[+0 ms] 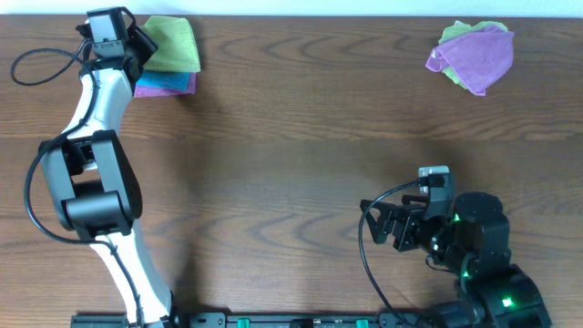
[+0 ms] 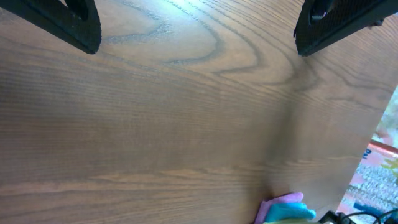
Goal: Fold the cloth
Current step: 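Lower the green cloth onto the blue-pink stack and open the left gripper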
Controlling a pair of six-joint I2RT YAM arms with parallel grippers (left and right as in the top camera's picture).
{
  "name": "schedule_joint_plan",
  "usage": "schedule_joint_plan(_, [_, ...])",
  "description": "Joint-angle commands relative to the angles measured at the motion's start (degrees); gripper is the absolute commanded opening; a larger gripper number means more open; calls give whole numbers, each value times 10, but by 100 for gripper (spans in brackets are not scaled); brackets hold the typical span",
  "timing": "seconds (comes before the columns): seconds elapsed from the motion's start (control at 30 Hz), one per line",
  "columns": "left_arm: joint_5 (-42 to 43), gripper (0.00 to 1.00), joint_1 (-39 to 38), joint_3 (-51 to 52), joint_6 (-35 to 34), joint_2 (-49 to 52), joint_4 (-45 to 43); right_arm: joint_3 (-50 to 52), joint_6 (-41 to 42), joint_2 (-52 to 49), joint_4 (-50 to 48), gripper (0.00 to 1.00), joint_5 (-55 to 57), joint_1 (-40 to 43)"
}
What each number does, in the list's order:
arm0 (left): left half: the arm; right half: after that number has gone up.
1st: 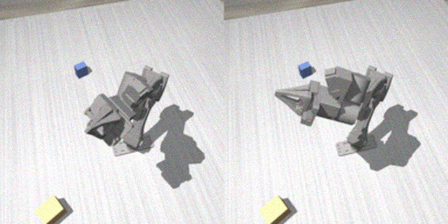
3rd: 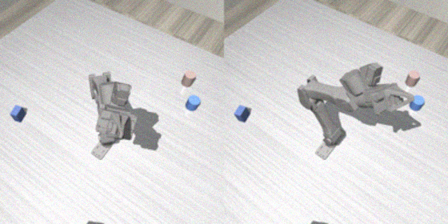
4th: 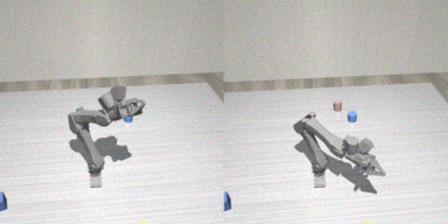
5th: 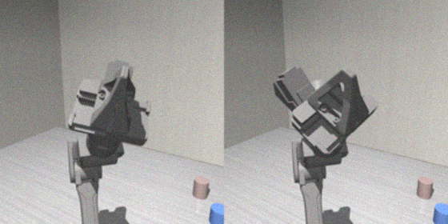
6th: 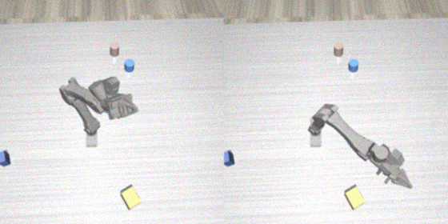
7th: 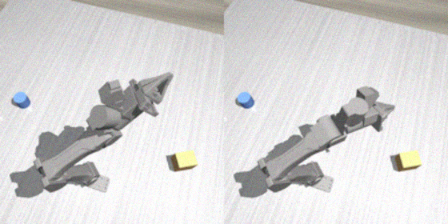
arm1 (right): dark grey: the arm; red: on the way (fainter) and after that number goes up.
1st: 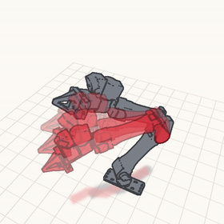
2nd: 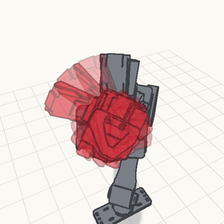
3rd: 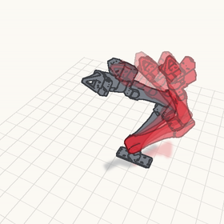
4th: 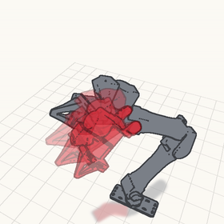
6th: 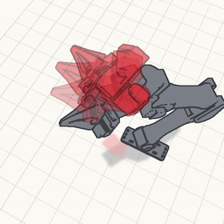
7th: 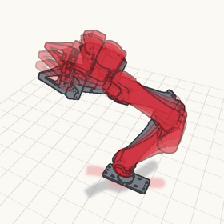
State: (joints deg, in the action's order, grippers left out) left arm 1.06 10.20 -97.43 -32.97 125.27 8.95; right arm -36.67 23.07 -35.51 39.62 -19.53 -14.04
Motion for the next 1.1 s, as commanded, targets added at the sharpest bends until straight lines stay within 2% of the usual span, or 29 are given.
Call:
schedule_joint_plan(0.0, [-17,78,13,-15,24,-1,4,2,7,1,1,99,-2,5])
schedule_joint_plan(0.07, [-16,85,20,-15,24,-5,6,2,7,1,1,99,-2,5])
schedule_joint_plan(0.13, [-14,97,26,-15,28,-12,9,2,7,1,1,99,-2,5])
schedule_joint_plan(0.37, [-15,95,38,-15,84,-57,41,2,7,2,1,99,-2,5])
schedule_joint_plan(0.6, [4,95,38,-15,86,-115,108,2,7,1,1,99,-2,5])
schedule_joint_plan(0.7, [50,95,37,-15,85,-149,138,2,7,1,1,99,-2,5])
schedule_joint_plan(0.97, [212,95,37,-15,85,-192,139,2,7,1,1,99,-2,5])
schedule_joint_plan(1.07, [207,95,37,-15,90,-192,170,2,7,1,1,99,-2,5])
